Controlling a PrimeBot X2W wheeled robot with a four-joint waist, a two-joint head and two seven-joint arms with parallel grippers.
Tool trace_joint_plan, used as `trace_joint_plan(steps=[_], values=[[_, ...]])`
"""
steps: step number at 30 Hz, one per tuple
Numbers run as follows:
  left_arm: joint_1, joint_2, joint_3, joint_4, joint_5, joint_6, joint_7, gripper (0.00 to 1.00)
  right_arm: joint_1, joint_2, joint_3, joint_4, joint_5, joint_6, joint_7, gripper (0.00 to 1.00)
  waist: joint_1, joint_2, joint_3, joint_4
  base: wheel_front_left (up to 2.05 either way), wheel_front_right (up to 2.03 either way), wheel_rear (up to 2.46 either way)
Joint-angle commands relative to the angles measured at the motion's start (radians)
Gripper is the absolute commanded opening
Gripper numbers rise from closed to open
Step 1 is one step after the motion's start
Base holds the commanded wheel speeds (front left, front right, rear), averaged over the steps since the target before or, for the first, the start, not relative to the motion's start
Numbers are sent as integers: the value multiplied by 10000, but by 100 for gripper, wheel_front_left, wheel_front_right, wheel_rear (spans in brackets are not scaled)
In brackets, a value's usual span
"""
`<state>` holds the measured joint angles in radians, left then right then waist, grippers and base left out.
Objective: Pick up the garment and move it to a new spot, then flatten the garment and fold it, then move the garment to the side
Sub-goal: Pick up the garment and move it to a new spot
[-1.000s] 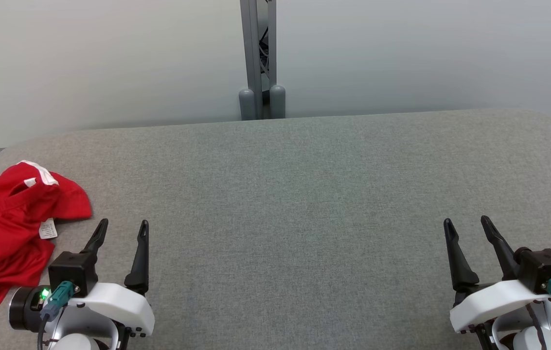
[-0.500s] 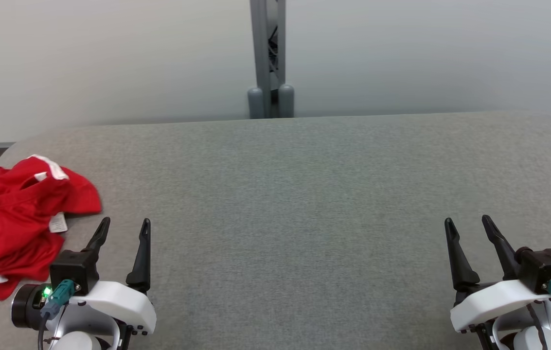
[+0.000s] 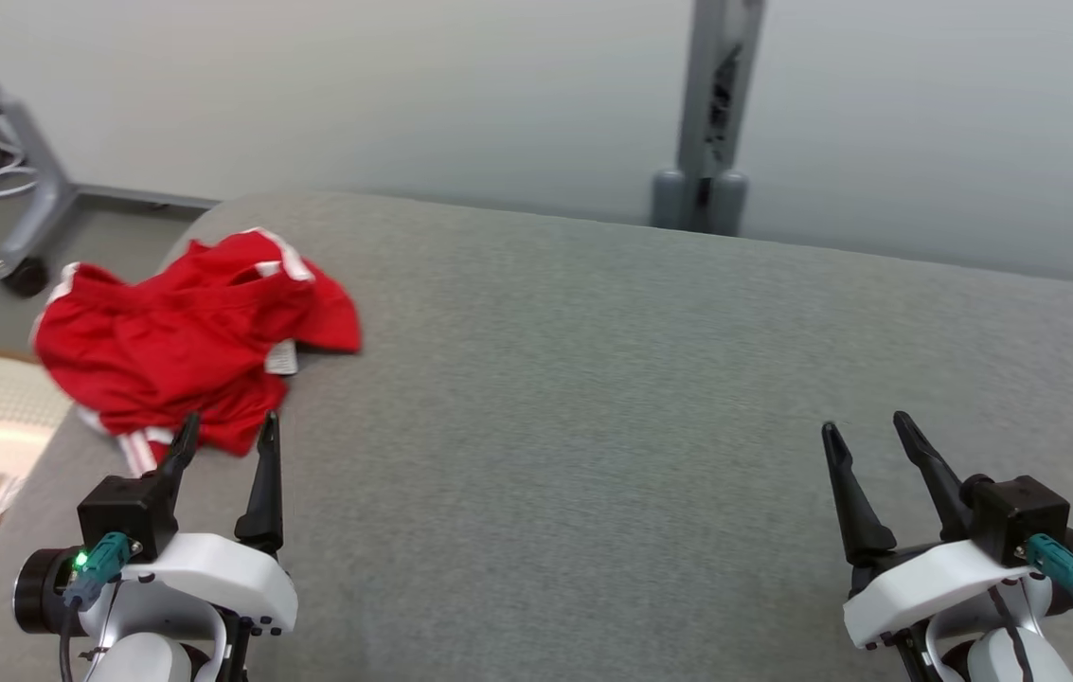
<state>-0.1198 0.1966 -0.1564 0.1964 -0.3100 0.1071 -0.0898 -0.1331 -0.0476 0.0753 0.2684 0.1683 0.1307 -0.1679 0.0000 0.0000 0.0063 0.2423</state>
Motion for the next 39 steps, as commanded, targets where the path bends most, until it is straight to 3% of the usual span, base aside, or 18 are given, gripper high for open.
trace_joint_plan(steps=[1,9,16,34,39], values=[[-117,-10,55,38,-95,43,-50,100,-28,-46,16,2,43,0,-27,100,0,0,-17,750,0,0,0],[-127,-47,156,82,-234,164,-143,100,-127,-48,362,77,190,0,-82,100,0,0,-54,2044,0,0,0],[-188,-18,173,122,-358,174,-151,100,-205,-52,454,182,260,0,-123,100,0,0,-57,2696,0,0,0],[-138,112,165,-59,-517,357,60,100,-383,-49,632,596,384,0,-350,100,0,0,-194,2687,0,0,0],[-561,175,141,-248,-624,179,177,100,-380,-49,570,602,364,0,-382,100,0,0,-183,2697,0,0,0]])
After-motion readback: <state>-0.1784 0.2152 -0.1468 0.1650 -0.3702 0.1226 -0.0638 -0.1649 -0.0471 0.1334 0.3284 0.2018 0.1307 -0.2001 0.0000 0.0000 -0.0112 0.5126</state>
